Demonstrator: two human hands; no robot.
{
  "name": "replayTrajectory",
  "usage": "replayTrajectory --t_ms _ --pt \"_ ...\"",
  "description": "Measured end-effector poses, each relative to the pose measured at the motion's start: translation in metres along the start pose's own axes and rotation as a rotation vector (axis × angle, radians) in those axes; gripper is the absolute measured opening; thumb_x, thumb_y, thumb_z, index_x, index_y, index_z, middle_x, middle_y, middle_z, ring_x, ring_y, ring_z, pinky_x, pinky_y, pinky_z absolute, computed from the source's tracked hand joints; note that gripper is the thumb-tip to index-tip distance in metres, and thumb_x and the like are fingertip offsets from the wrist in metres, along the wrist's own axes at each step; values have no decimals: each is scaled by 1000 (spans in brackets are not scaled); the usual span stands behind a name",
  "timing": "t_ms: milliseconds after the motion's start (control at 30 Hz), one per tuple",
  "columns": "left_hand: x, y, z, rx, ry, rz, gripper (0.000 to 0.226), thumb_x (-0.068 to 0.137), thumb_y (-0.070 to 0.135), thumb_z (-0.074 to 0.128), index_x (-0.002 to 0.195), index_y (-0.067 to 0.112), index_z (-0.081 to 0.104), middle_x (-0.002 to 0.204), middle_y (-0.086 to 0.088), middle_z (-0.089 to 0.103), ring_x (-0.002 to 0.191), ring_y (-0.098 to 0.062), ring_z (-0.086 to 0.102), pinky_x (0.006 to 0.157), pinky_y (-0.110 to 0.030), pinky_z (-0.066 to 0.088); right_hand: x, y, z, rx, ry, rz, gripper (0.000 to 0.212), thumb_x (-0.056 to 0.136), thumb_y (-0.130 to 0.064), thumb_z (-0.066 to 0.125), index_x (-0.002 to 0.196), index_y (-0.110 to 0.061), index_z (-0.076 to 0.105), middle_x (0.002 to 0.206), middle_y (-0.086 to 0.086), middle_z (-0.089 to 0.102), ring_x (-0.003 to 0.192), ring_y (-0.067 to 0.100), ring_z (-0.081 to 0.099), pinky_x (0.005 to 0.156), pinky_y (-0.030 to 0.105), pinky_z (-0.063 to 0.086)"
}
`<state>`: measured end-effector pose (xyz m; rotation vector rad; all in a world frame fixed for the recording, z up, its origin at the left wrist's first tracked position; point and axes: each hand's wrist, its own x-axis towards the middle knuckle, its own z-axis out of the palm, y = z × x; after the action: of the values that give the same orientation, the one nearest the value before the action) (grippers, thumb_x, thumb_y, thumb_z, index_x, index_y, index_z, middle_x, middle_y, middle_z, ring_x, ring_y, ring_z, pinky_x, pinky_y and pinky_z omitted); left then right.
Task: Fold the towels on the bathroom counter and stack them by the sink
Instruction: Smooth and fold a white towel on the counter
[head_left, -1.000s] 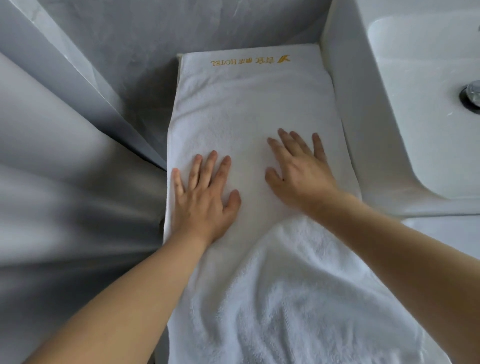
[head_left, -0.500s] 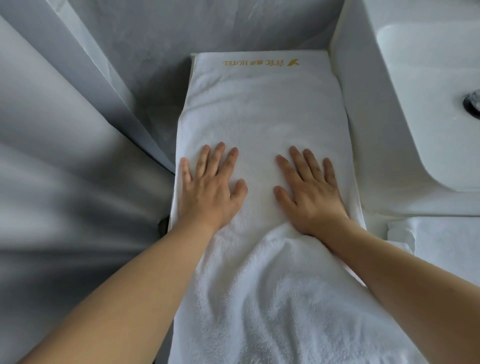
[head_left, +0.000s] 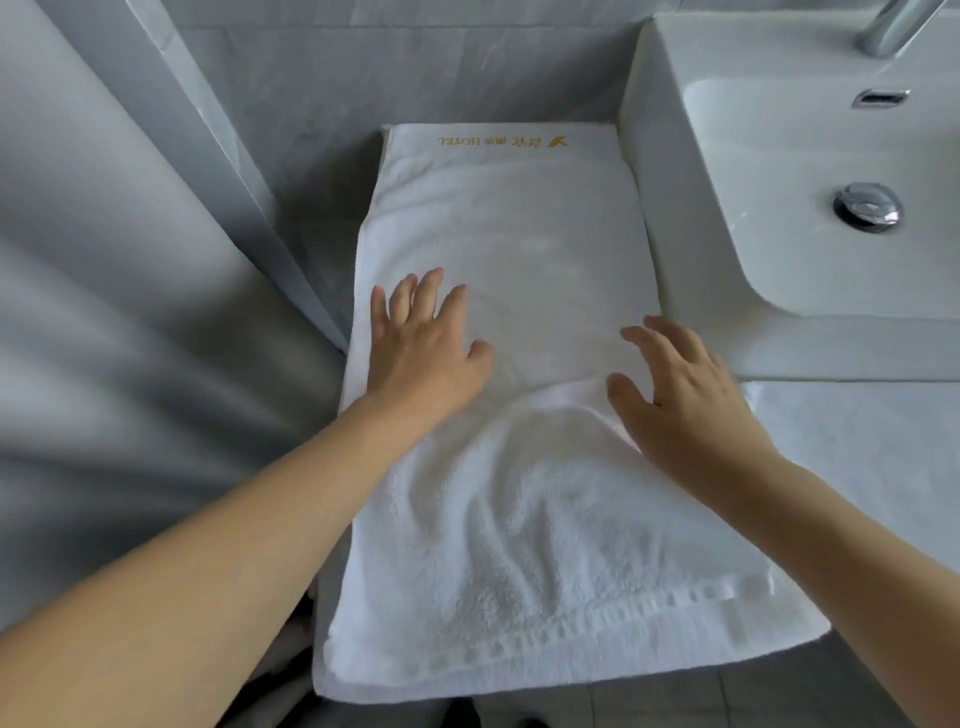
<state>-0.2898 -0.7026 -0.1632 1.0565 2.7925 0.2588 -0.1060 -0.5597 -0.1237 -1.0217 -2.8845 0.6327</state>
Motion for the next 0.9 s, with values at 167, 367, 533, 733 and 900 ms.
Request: replayTrajectory --t_ms 167,367,533,733,900 --pt "-105 -12 -44 -351 145 -364 45 85 42 51 125 25 48 125 3 51 104 -23 51 79 -36 42 -39 14 -1 11 83 176 48 92 -41 45 134 -18 48 133 7 44 120 29 38 100 39 32" --pt "-150 -22 -43 -444 -79 -549 25 83 40 49 71 22 38 57 10 40 49 -12 38 46 -26 24 -63 18 -7 64 -128 319 49 91 -57 29 116 -17 44 114 6 51 88 22 47 69 34 36" --pt "-150 -29 -38 -465 -88 -643 31 83 38 52 75 14 34 58 7 32 47 -14 32 44 -25 23 -67 18 -5 80 -123 387 49 86 -63 41 80 -14 44 63 -1 51 54 17 49 48 29 30" --pt "-149 -27 -40 -512 -73 -632 21 84 20 48 66 12 40 57 2 38 50 -18 35 47 -25 25 -66 24 -9 18 -111 488 58 79 -66 44 68 -10 55 57 3 56 52 19 55 47 27 32" --pt "-144 -40 -45 -747 -5 -810 14 84 8 43 76 4 54 73 -10 53 62 -26 47 56 -29 35 -58 33 -11 267 -140 552 28 91 -29 51 82 -4 61 70 6 51 60 20 47 57 31 38"
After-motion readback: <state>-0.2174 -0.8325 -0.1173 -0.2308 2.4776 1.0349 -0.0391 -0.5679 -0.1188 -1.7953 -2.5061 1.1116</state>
